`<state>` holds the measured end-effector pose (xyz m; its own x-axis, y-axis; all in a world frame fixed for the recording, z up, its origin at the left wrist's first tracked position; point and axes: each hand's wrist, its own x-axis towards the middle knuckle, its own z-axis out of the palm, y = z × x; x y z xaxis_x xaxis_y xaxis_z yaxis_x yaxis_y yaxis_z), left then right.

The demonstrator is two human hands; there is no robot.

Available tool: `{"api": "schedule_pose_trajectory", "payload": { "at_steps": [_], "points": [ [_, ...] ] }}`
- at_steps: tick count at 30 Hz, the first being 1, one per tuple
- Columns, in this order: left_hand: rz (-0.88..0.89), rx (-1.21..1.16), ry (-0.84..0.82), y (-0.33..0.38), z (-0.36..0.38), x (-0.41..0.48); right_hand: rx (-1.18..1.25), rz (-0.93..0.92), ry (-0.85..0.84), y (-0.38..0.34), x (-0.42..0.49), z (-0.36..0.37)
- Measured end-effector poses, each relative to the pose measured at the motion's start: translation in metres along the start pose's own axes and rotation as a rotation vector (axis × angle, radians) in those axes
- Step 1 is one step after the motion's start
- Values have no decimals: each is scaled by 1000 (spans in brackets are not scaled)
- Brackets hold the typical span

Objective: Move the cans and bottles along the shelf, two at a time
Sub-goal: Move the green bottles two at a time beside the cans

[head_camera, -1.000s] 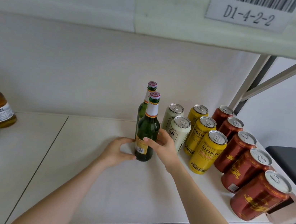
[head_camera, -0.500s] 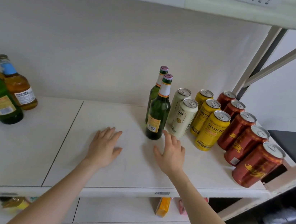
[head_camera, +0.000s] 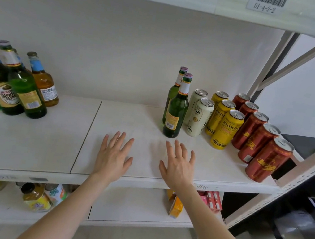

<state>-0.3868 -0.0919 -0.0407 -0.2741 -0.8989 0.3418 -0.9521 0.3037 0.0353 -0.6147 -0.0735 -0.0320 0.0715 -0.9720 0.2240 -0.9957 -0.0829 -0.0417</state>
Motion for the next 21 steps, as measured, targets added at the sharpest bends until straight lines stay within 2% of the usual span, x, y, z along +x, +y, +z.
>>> {"api": "schedule_pose_trajectory", "payload": {
  "at_steps": [4, 11, 21],
  "points": [
    [-1, 12, 25, -1, -13, -34, -14, -16, -10, -15, -31, -3],
    [-37, 68, -97, -16, -32, -113, 6, -44, -48, -61, -94, -11],
    [-154, 87, -138, -78, -68, -197, 18, -123, -91, -162, -133, -13]
  ]
}}
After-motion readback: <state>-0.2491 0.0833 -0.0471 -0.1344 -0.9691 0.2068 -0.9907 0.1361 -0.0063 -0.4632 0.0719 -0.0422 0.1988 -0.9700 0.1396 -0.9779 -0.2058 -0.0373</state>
